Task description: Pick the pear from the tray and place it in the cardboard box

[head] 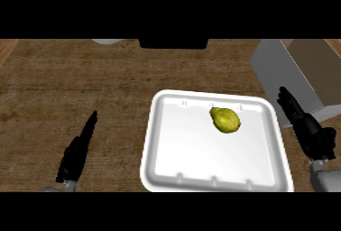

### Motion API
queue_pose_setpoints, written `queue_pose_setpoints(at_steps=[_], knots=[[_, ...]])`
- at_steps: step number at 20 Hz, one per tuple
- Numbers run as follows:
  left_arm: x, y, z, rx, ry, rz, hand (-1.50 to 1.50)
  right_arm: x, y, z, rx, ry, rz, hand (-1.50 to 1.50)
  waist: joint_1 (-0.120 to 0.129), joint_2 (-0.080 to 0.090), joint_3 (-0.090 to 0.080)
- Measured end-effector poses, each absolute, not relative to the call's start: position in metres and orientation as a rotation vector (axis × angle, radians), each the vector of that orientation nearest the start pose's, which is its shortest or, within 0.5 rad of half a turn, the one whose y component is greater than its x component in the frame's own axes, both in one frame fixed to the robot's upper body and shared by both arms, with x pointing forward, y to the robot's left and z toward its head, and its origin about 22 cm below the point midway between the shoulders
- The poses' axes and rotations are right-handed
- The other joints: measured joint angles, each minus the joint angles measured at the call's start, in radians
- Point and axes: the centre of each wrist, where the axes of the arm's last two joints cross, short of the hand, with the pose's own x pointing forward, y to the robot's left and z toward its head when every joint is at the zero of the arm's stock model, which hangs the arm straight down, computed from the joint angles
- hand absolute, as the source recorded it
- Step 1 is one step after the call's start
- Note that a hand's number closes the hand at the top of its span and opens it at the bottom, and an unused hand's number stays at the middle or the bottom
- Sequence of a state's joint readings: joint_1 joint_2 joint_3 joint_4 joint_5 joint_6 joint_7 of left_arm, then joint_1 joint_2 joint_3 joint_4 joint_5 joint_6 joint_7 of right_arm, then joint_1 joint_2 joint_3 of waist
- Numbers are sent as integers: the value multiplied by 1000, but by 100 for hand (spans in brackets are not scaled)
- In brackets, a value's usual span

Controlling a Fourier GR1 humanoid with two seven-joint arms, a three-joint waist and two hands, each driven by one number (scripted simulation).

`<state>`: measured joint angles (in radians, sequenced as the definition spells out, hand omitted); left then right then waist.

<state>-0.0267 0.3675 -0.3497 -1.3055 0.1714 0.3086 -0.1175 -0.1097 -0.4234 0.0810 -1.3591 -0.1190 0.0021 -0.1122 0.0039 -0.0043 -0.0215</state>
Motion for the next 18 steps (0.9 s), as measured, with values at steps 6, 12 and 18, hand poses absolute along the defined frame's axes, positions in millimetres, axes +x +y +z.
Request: queue_pose_setpoints(at_steps=[6, 12, 18], knots=[[261, 240, 2, 123, -1650, -393, 0, 316, -322, 39, 148, -1609, 131, -150, 44, 15, 27], [284, 237, 42, 57, -1770, -534, 0, 343, -357, 51, 371, -1569, 237, -150, 78, 36, 30], [293, 239, 59, 36, -1795, -573, 0, 358, -378, 65, 521, -1664, 420, -150, 82, 39, 31]])
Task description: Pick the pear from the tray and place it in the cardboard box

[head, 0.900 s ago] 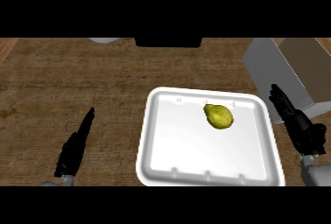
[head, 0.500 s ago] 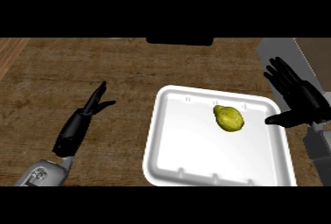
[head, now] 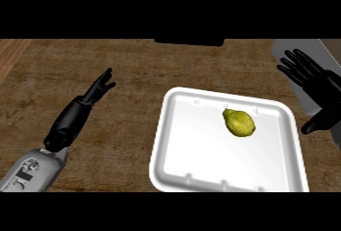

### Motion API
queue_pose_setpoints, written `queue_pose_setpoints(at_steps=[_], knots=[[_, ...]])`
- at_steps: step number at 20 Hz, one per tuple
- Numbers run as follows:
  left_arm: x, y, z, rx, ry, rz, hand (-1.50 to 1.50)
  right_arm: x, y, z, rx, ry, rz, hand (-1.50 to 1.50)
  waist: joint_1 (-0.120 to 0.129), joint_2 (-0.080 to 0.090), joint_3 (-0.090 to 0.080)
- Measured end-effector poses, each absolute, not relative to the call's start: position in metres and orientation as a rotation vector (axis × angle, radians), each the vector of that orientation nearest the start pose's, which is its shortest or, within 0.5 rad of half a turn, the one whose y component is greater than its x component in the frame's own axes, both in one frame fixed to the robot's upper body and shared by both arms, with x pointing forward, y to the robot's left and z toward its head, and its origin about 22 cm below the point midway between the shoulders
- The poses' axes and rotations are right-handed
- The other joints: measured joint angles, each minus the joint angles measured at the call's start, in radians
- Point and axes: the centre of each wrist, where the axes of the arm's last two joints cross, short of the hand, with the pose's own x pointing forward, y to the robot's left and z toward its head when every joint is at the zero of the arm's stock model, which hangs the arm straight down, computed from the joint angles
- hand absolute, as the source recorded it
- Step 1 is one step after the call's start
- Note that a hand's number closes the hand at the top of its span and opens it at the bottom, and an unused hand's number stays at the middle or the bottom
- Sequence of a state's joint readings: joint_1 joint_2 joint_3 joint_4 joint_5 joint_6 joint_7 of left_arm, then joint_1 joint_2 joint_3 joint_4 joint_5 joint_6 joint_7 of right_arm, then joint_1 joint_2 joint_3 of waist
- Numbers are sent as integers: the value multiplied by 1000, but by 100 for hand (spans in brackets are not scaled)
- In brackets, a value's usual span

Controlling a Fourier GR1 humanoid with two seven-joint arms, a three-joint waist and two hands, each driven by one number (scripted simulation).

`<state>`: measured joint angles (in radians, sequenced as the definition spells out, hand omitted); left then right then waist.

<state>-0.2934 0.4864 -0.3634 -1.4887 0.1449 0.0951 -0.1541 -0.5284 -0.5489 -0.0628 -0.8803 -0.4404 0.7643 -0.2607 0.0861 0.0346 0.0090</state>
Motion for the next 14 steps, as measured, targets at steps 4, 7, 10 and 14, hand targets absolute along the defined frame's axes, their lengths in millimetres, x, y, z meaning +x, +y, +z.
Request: queue_pose_setpoints(at_steps=[4, 7, 10, 14], knots=[[297, 239, 64, 29, -1797, -586, 0, 373, -381, 91, 478, -1656, 574, -150, 6, 0, -1], [300, 242, 70, 27, -1799, -591, 0, 382, -372, 113, 436, -1615, 750, -150, 6, -2, -2], [301, 242, 70, 31, -1796, -594, 0, 391, -355, 134, 401, -1577, 924, -150, 5, -5, -3], [303, 243, 70, 29, -1785, -590, 0, 398, -334, 153, 359, -1537, 1113, -150, -3, -6, -4]])
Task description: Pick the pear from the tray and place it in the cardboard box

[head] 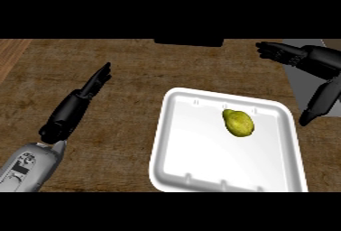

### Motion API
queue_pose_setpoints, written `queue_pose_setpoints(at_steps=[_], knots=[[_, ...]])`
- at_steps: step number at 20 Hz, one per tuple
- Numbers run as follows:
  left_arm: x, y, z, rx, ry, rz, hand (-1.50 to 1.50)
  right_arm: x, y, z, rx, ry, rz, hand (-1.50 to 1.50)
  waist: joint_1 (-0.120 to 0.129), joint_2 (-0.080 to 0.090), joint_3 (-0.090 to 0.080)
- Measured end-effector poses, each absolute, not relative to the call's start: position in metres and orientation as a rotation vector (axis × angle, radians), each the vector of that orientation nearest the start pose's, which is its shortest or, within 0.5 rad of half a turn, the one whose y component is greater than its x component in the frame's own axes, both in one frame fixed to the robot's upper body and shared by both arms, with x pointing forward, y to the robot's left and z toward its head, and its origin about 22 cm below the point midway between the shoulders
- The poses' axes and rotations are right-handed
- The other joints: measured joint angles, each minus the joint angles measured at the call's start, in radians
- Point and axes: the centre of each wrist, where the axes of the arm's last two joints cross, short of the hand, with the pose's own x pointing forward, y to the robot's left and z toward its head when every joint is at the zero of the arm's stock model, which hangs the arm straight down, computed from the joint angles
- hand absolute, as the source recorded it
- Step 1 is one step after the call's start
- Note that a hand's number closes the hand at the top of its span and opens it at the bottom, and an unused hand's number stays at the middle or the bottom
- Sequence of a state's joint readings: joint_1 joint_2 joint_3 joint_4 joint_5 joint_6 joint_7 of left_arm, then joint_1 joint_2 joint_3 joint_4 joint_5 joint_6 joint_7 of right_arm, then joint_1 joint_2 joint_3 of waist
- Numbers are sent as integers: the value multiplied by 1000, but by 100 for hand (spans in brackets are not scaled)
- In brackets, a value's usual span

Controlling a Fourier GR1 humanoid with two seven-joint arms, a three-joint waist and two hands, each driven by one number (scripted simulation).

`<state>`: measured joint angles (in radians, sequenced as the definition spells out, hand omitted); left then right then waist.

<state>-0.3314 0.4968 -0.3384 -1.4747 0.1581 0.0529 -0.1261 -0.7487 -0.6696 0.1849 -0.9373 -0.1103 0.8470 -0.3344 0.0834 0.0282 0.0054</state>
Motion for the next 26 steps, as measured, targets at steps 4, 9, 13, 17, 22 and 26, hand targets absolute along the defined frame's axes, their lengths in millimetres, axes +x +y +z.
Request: queue_pose_setpoints(at_steps=[4, 9, 13, 17, 22, 26], knots=[[305, 249, 73, 43, -1782, -583, 0, 402, -322, 165, 293, -1503, 1256, -150, -9, -3, -1], [303, 251, 67, 51, -1775, -576, 0, 404, -309, 165, 245, -1443, 1384, -150, -20, -7, -2], [300, 254, 66, 54, -1772, -568, 0, 407, -298, 156, 238, -1392, 1448, -150, -28, -11, -3], [297, 254, 62, 60, -1769, -560, 0, 406, -289, 141, 252, -1357, 1493, -150, -36, -14, -3], [299, 261, 67, 71, -1760, -556, 0, 411, -279, 135, 226, -1356, 1538, -150, -49, -18, -4], [299, 262, 67, 74, -1755, -553, 0, 416, -274, 127, 209, -1356, 1550, -150, -52, -19, -4]])
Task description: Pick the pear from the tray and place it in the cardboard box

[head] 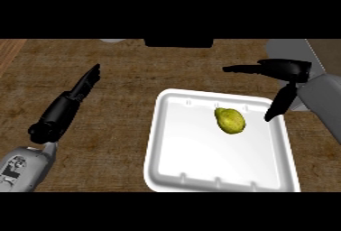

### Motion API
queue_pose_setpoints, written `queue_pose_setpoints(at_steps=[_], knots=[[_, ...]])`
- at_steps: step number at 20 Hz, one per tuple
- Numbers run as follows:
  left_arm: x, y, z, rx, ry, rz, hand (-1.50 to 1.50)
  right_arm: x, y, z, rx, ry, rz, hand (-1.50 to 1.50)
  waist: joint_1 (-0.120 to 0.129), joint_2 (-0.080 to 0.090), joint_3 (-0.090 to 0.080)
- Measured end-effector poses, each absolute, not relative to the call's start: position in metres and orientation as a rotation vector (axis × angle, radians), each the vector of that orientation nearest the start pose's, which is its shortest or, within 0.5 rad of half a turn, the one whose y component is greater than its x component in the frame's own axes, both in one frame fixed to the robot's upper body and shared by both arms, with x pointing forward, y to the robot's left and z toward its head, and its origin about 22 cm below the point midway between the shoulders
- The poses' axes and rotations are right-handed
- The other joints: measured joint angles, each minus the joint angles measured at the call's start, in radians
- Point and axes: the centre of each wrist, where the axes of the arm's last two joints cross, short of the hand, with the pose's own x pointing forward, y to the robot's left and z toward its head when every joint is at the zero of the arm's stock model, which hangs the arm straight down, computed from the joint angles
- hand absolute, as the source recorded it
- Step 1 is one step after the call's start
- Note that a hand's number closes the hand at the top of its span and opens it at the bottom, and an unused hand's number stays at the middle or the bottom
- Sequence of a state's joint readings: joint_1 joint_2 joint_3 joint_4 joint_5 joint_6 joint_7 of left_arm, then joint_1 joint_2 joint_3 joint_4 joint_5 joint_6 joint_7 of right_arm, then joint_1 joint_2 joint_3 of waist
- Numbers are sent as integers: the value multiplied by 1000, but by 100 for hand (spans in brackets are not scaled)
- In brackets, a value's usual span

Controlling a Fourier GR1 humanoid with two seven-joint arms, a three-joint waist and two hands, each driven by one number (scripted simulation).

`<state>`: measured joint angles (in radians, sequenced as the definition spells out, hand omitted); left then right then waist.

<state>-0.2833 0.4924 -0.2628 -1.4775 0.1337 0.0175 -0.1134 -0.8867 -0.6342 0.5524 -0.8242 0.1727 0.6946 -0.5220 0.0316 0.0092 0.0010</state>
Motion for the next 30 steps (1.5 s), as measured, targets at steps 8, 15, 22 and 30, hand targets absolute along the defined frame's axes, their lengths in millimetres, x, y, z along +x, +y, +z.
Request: queue_pose_setpoints(at_steps=[8, 15, 22, 30], knots=[[295, 259, 69, 80, -1762, -548, 0, 415, -265, 94, 186, -1336, 1608, -150, -4, -1, 0], [295, 265, 68, 87, -1758, -545, 0, 418, -254, 80, 196, -1319, 1638, -150, -10, -3, -1], [292, 268, 63, 84, -1757, -546, 0, 412, -247, 58, 232, -1304, 1659, -150, -14, -4, -1], [296, 262, 72, 82, -1756, -539, 0, 414, -239, 41, 202, -1260, 1688, -150, -12, -4, 0]])
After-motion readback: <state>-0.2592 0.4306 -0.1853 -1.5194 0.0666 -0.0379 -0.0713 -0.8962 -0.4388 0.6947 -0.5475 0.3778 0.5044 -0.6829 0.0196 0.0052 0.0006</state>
